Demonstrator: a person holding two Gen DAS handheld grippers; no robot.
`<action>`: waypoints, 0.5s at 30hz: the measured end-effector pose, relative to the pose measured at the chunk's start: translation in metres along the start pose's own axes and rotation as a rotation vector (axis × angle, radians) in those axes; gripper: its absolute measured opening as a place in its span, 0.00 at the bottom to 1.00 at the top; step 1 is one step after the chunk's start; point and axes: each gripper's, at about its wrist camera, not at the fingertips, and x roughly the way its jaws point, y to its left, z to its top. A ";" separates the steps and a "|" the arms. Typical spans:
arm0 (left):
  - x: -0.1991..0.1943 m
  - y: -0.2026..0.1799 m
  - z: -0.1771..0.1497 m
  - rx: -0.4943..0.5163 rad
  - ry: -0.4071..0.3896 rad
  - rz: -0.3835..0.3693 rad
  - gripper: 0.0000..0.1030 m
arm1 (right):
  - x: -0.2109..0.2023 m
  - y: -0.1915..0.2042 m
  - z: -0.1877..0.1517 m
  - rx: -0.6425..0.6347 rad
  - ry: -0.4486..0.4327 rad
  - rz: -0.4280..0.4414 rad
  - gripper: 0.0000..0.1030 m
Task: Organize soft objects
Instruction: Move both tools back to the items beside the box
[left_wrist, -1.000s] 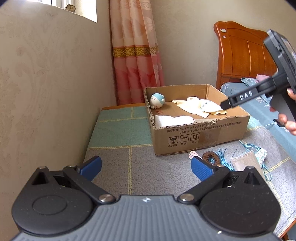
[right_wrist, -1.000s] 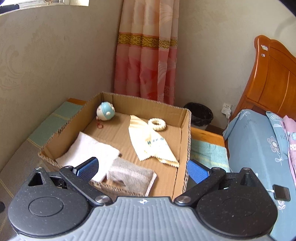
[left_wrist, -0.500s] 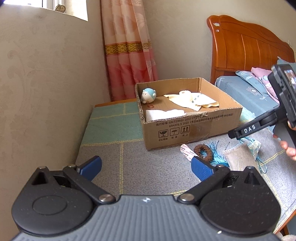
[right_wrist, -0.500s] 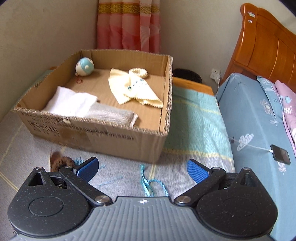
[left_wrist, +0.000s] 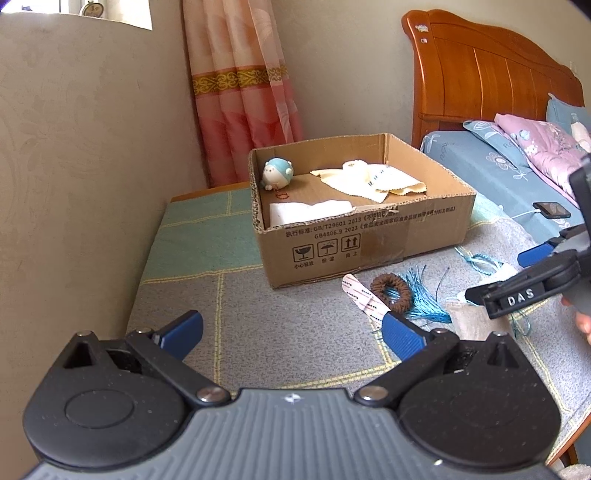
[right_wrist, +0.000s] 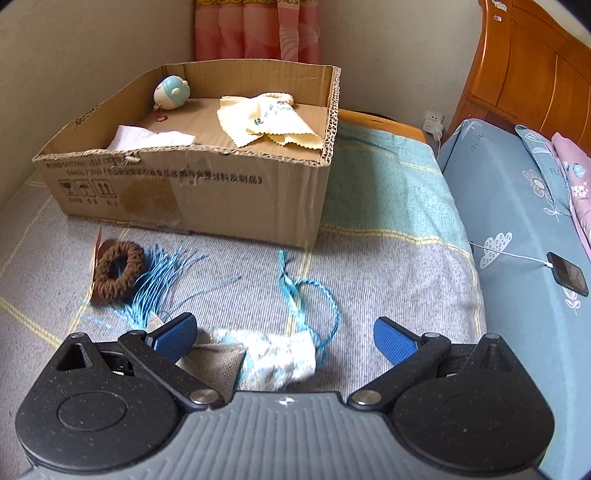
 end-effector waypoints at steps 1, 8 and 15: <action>0.002 -0.002 0.001 0.005 0.006 -0.001 0.99 | -0.002 0.000 -0.003 -0.007 -0.002 0.006 1.00; 0.025 -0.014 0.008 0.015 0.053 -0.013 0.99 | -0.029 0.002 -0.017 -0.042 -0.112 0.017 1.00; 0.054 -0.028 0.015 0.035 0.114 0.015 0.99 | -0.039 0.011 -0.038 -0.124 -0.174 0.111 1.00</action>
